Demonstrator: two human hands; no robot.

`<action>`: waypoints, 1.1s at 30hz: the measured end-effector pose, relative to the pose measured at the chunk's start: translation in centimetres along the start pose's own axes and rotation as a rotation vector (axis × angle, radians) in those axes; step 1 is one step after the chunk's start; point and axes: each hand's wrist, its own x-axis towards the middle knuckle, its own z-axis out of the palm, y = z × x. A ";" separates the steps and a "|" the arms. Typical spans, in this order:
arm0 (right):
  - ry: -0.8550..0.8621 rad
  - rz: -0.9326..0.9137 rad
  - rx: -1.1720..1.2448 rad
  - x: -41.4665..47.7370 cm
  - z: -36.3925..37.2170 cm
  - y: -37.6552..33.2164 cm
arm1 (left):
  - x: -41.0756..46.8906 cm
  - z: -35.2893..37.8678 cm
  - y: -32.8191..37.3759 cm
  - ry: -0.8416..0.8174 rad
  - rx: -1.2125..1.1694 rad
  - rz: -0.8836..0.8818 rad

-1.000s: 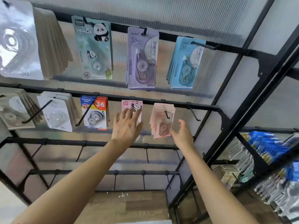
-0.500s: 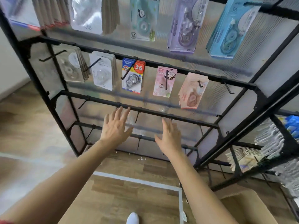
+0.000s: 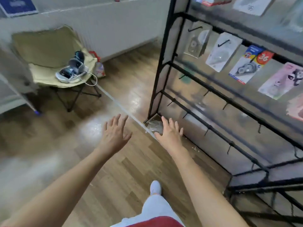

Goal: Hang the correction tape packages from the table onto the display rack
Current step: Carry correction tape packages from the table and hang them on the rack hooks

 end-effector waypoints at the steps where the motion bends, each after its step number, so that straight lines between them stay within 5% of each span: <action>1: -0.022 -0.044 -0.012 -0.1 0.9 -2.1 | -1.2 -0.6 -2.0 0.021 -0.003 -0.054; 17: -0.283 -0.710 -0.211 3.9 11.8 -37.6 | -8.4 -10.8 -31.3 0.304 -0.062 -0.788; 33: -0.233 -0.946 -0.233 12.8 18.6 -69.7 | -1.0 -21.1 -58.7 0.430 -0.005 -0.931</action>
